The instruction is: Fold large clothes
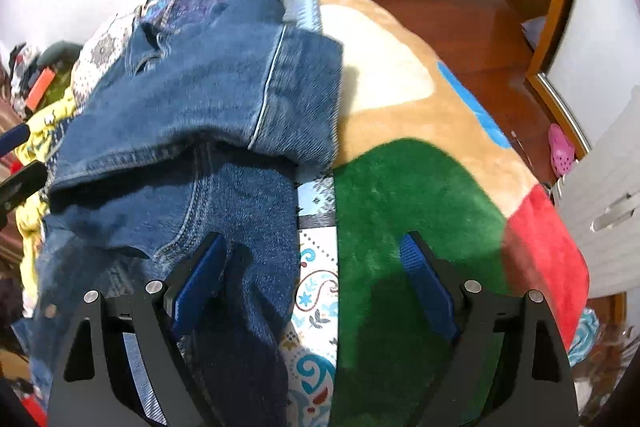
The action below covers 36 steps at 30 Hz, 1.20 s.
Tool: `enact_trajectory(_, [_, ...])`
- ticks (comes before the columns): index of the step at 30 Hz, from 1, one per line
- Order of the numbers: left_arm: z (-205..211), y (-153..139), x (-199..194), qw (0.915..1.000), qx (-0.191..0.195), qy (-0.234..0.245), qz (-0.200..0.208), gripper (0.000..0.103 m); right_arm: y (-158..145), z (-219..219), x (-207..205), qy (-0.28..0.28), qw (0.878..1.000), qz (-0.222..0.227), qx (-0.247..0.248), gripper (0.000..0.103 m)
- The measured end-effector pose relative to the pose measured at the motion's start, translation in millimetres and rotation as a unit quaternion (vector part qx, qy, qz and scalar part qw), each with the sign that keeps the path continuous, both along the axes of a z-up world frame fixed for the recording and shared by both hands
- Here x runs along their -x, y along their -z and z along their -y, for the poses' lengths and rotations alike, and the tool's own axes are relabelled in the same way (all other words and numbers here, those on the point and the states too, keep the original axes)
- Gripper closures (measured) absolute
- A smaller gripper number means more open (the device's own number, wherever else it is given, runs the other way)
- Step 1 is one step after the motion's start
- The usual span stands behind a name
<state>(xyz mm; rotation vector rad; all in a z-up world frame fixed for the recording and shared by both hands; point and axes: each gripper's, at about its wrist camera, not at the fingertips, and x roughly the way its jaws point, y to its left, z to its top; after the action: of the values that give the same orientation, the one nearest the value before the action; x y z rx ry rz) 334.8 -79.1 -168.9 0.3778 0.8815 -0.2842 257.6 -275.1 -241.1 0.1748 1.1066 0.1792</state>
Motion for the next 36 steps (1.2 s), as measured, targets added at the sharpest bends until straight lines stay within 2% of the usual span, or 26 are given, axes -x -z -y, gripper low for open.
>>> enact_trajectory(3, [30.5,7.2,-7.3,0.9992,-0.016,0.037,-0.008,0.012,-9.9,5.5,4.6,0.004,1.0,0.013,-0.008,0.016])
enact_trajectory(7, [65.9,40.7,-17.6,0.9938,-0.069,0.085,-0.016,0.012,-16.1,8.1,4.9,0.001,1.0,0.022,-0.007,0.015])
enact_trajectory(9, [78.2,58.0,-25.0,0.991,-0.091,0.095,-0.023,0.023,-14.5,10.5,4.1,0.0,1.0,0.021,-0.005,0.015])
enact_trajectory(10, [81.6,63.8,-29.0,0.9902,-0.097,0.096,-0.027,0.036,-13.2,12.0,3.4,0.0,1.0,0.02,-0.004,0.015])
enact_trajectory(11, [84.6,67.3,-34.5,0.9902,-0.099,0.094,-0.028,0.045,-10.8,13.3,2.0,0.002,1.0,0.016,-0.003,0.015])
enact_trajectory(12, [85.6,65.6,-39.6,0.9919,-0.085,0.091,-0.026,0.049,-8.9,13.5,1.2,0.003,1.0,0.013,-0.003,0.015])
enact_trajectory(14, [86.0,56.6,-43.7,0.9947,-0.049,0.085,-0.029,0.07,-6.3,14.2,-1.5,0.004,1.0,0.006,-0.004,0.015])
enact_trajectory(16, [79.4,43.4,-48.9,0.9969,-0.006,0.074,-0.028,0.078,-5.9,14.3,-2.8,0.001,1.0,0.003,-0.006,0.015])
enact_trajectory(17, [74.2,36.2,-50.9,0.9972,0.013,0.069,-0.025,0.084,-6.2,13.8,-3.4,-0.001,1.0,0.002,-0.006,0.015])
enact_trajectory(21, [43.9,1.5,-55.8,0.996,0.079,0.041,-0.011,0.087,-13.8,-0.8,-14.4,-0.017,1.0,0.011,-0.007,0.015])
enact_trajectory(26, [-13.3,-34.1,-49.4,0.9919,0.124,-0.018,0.024,0.088,-22.8,-29.6,-34.7,-0.056,0.998,0.028,-0.014,0.015])
enact_trajectory(28, [-43.4,-40.6,-45.4,0.9898,0.127,-0.052,0.038,0.088,-20.0,-40.7,-44.6,-0.064,0.998,0.025,-0.002,0.015])
enact_trajectory(33, [-133.3,-27.5,-28.2,0.9802,0.129,-0.146,0.033,0.088,-6.2,-46.1,-61.6,-0.048,0.998,0.011,0.038,0.016])
enact_trajectory(36, [-174.9,-4.9,-16.1,0.975,0.116,-0.189,0.017,0.088,3.5,-36.0,-64.5,-0.045,0.999,-0.006,0.017,0.016])
